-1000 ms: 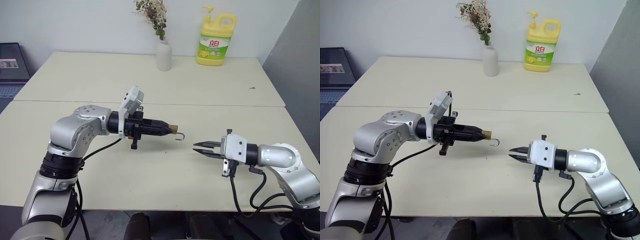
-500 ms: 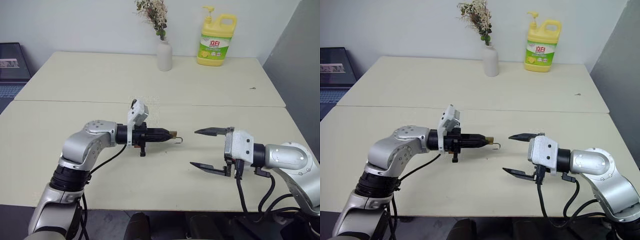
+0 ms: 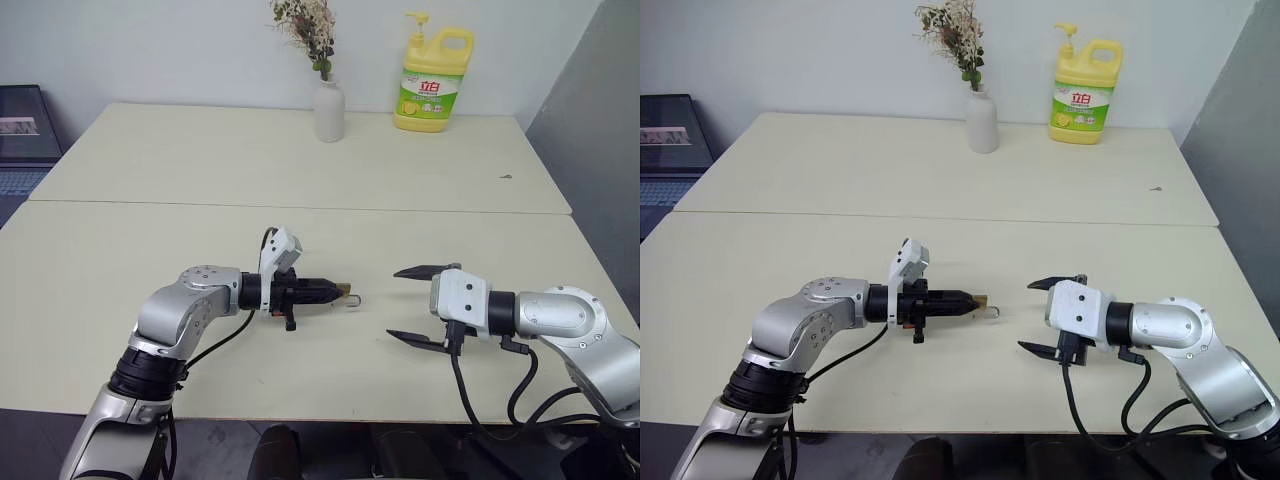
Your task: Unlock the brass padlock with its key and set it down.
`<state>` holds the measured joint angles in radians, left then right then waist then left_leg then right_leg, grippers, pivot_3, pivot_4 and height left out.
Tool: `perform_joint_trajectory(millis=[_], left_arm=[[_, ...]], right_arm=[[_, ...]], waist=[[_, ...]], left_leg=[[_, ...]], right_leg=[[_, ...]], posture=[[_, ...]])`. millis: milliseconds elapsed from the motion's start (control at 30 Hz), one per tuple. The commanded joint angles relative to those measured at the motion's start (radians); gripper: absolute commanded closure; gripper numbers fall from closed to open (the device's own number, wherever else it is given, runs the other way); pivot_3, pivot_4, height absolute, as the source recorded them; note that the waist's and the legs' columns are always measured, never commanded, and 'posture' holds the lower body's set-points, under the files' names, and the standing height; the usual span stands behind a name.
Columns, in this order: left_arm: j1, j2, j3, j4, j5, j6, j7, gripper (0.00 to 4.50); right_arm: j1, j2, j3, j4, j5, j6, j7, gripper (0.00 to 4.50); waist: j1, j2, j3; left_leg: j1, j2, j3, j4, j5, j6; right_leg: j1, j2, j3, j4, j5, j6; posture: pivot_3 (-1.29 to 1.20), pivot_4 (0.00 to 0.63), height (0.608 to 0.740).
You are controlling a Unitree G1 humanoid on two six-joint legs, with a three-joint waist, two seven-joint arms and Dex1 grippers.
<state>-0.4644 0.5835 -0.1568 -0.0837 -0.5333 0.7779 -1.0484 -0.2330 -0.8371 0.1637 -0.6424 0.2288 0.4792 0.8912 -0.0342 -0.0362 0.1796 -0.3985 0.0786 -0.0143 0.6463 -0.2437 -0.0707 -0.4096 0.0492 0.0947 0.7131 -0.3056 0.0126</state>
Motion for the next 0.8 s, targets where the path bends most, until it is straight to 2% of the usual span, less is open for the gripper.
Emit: perform_joint_trajectory(millis=[33, 467, 500, 800], left_arm=[[-0.003, -0.009, -0.005, -0.006, -0.012, 0.021, -0.004, 4.35], [-0.02, -0.033, -0.03, 0.108, 0.073, -0.051, -0.011, 4.35], [-0.021, -0.033, -0.029, 0.114, 0.08, -0.059, -0.012, 3.63], [-0.014, -0.025, -0.012, 0.143, 0.125, -0.156, -0.013, 0.86]], right_arm=[[-0.02, 0.0, -0.019, -0.018, 0.002, 0.008, -0.006, 0.0], [-0.021, 0.004, -0.023, -0.019, 0.001, 0.013, -0.006, 0.0], [-0.02, 0.003, -0.023, -0.02, 0.001, 0.013, -0.006, 0.0], [0.002, -0.015, -0.025, -0.032, 0.012, 0.022, 0.013, 0.0]], waist=[[0.0, 0.0, 0.0], [0.0, 0.0, 0.0], [0.0, 0.0, 0.0], [0.0, 0.0, 0.0]], left_leg=[[0.0, 0.0, 0.0, 0.0, 0.0, 0.0], [0.0, 0.0, 0.0, 0.0, 0.0, 0.0], [0.0, 0.0, 0.0, 0.0, 0.0, 0.0], [0.0, 0.0, 0.0, 0.0, 0.0, 0.0]], right_leg=[[0.0, 0.0, 0.0, 0.0, 0.0, 0.0], [0.0, 0.0, 0.0, 0.0, 0.0, 0.0], [0.0, 0.0, 0.0, 0.0, 0.0, 0.0], [0.0, 0.0, 0.0, 0.0, 0.0, 0.0]], posture=[[0.0, 0.15, 0.74], [0.0, 0.15, 0.74], [0.0, 0.15, 0.74], [0.0, 0.15, 0.74]])
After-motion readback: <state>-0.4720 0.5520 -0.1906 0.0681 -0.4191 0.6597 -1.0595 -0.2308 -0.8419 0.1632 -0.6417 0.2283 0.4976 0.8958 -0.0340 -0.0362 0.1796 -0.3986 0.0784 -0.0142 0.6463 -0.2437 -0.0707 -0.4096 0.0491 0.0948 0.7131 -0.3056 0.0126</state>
